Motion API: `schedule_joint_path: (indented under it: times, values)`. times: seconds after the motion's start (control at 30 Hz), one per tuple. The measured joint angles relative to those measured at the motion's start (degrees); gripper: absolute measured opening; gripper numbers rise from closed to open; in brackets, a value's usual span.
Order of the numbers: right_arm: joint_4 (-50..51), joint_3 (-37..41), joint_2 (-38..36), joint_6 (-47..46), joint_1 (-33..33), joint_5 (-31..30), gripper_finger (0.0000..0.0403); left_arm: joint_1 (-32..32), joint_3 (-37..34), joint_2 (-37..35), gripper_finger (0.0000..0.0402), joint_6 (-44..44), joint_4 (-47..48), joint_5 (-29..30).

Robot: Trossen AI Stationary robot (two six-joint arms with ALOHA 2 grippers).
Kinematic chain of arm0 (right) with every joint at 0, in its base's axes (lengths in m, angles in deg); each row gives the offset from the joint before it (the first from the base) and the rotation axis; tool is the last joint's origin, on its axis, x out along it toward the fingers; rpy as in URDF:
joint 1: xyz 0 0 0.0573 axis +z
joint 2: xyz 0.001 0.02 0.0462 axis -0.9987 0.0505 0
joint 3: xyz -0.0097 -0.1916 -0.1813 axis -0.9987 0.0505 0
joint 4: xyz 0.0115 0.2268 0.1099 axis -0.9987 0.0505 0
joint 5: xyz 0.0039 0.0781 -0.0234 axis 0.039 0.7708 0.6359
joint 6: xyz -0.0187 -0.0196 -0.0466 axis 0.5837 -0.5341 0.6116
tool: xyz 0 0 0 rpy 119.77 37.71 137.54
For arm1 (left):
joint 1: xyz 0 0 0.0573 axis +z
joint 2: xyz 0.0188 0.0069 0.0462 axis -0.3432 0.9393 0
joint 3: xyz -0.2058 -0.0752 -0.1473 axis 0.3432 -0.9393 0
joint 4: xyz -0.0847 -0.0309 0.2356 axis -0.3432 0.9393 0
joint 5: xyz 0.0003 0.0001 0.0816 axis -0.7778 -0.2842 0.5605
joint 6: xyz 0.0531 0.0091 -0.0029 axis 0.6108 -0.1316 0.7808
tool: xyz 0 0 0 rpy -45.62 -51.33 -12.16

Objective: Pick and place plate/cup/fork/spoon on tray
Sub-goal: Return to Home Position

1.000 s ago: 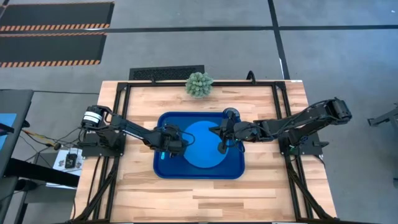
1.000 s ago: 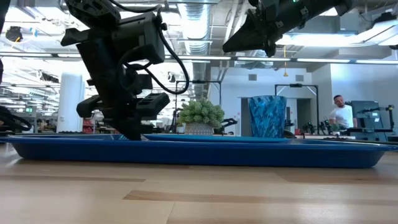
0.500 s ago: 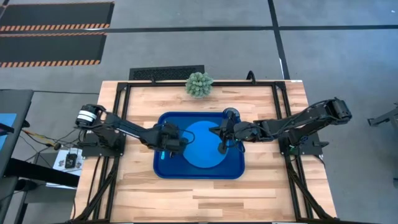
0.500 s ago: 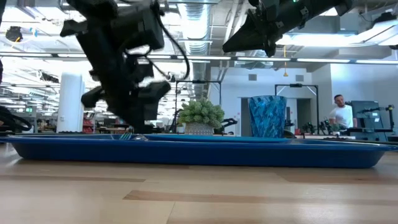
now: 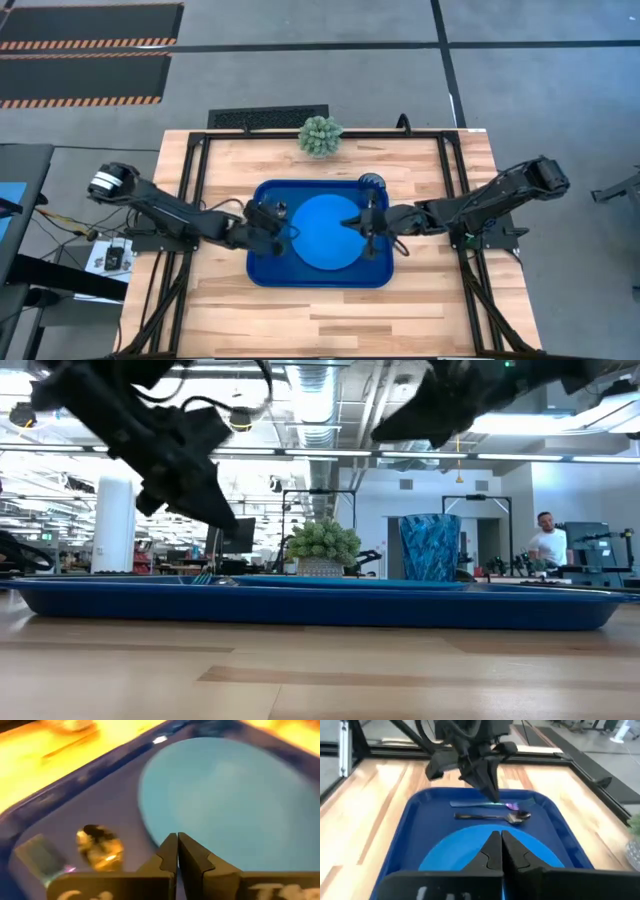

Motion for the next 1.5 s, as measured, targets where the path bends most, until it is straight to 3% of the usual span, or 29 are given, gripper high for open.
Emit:
schedule_joint_path:
  times: [0.2, 0.43, 0.73, 0.93, 1.13, 1.5]
  values:
    - [-6.93, 8.17, -6.01, 1.07, 1.88, 0.24, 0.0005, -1.40, -9.19, -9.57, 0.0000, 19.31, -17.82, -5.14]
    - [-12.29, 17.32, -16.29, 4.14, 3.41, 0.10, 0.0005, 0.05, -17.52, -21.94, 0.0000, 32.34, -27.16, -13.69]
    - [-12.28, 26.51, -27.56, 6.26, -0.77, 0.05, 0.0007, 3.08, -27.24, -41.47, 0.0000, 37.23, -26.45, -16.28]
    - [-12.20, 32.05, -36.47, 5.78, -10.86, 12.92, 0.0004, 6.35, -31.25, -54.22, 0.0000, 39.42, -20.75, -18.73]
    - [-11.84, 35.76, -43.54, 6.25, -20.36, 20.94, 0.0004, 10.55, -34.40, -64.90, 0.0000, 39.58, -16.80, -22.29]
    - [-4.42, 40.59, -58.13, 7.56, -26.51, 24.41, 0.0004, 13.02, -34.81, -80.99, 0.0000, 43.91, -5.78, -27.17]
